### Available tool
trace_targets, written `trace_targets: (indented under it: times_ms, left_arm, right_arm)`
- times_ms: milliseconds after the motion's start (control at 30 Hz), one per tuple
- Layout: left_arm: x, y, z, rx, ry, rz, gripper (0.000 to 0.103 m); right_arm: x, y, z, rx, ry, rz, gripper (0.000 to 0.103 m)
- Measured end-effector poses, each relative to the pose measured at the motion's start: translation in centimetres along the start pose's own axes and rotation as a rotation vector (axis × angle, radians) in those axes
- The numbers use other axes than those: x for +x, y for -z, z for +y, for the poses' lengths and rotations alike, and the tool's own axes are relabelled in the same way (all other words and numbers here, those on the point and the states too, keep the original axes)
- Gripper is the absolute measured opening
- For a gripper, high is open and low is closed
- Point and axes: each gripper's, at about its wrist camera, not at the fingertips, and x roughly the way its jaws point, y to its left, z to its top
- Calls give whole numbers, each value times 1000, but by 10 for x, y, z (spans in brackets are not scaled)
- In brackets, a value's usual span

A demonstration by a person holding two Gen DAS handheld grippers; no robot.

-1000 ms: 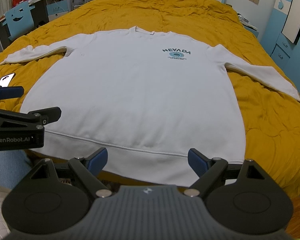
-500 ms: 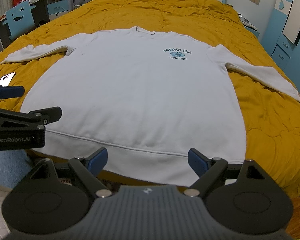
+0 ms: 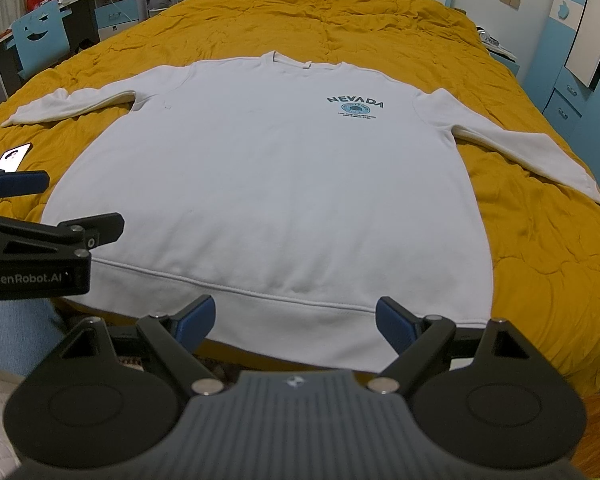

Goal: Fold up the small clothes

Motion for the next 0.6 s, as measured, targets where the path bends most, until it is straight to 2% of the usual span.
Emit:
trace_targets:
  times_ms: [600]
  left_arm:
    - [1, 5, 4, -1, 1, 2, 103]
  right_arm:
    - [2, 0, 1, -1, 6, -1, 83]
